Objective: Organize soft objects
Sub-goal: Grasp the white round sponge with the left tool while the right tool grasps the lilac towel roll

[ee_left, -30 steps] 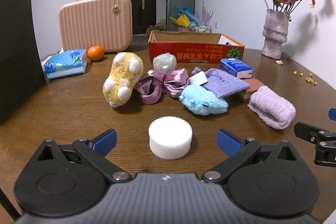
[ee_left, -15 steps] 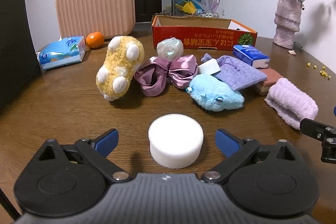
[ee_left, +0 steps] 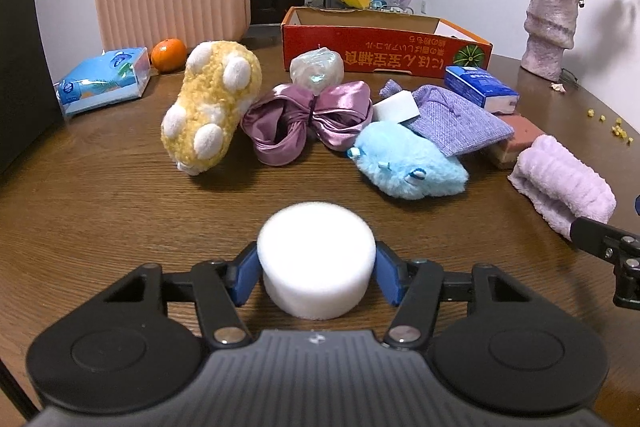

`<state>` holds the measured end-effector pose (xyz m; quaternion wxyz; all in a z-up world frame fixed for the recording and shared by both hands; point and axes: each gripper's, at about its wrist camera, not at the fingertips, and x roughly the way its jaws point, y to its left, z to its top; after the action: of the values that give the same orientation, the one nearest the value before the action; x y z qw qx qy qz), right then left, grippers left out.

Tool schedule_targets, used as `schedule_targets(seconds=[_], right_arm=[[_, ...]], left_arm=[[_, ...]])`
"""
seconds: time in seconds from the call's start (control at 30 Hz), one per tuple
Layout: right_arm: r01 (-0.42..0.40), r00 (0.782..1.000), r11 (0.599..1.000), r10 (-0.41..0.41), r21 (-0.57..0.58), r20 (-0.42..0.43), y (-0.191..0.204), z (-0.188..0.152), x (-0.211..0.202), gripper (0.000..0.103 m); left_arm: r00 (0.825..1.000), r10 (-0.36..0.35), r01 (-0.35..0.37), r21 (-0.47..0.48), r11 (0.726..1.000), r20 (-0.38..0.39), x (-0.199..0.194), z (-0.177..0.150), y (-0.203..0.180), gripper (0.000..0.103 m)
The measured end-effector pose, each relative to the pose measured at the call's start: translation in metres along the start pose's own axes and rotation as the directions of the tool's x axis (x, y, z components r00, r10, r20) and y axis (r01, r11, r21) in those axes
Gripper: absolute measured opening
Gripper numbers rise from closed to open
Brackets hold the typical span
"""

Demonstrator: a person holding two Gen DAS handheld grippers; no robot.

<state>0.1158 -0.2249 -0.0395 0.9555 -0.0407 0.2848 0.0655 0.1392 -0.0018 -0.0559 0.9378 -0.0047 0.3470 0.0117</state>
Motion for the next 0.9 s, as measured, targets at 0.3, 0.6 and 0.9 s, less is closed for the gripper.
schedule_targets(seconds=[0.3, 0.6, 0.9], right_arm=[[0.014, 1.000, 1.000, -0.014, -0.026, 0.000, 0.001, 0.004, 0.001, 0.103], [0.025, 1.000, 0.997, -0.025, -0.078, -0.008, 0.000, 0.015, 0.010, 0.103], [0.016, 0.998, 0.994, -0.023, -0.106, -0.064, -0.002, 0.029, 0.045, 0.103]], left_arm=[[1.000, 0.001, -0.001, 0.005, 1.000, 0.013, 0.000, 0.001, -0.001, 0.057], [0.995, -0.007, 0.005, 0.014, 1.000, 0.097, -0.017, 0.013, 0.003, 0.057], [0.989, 0.020, -0.022, 0.014, 1.000, 0.146, -0.018, 0.035, 0.006, 0.057]])
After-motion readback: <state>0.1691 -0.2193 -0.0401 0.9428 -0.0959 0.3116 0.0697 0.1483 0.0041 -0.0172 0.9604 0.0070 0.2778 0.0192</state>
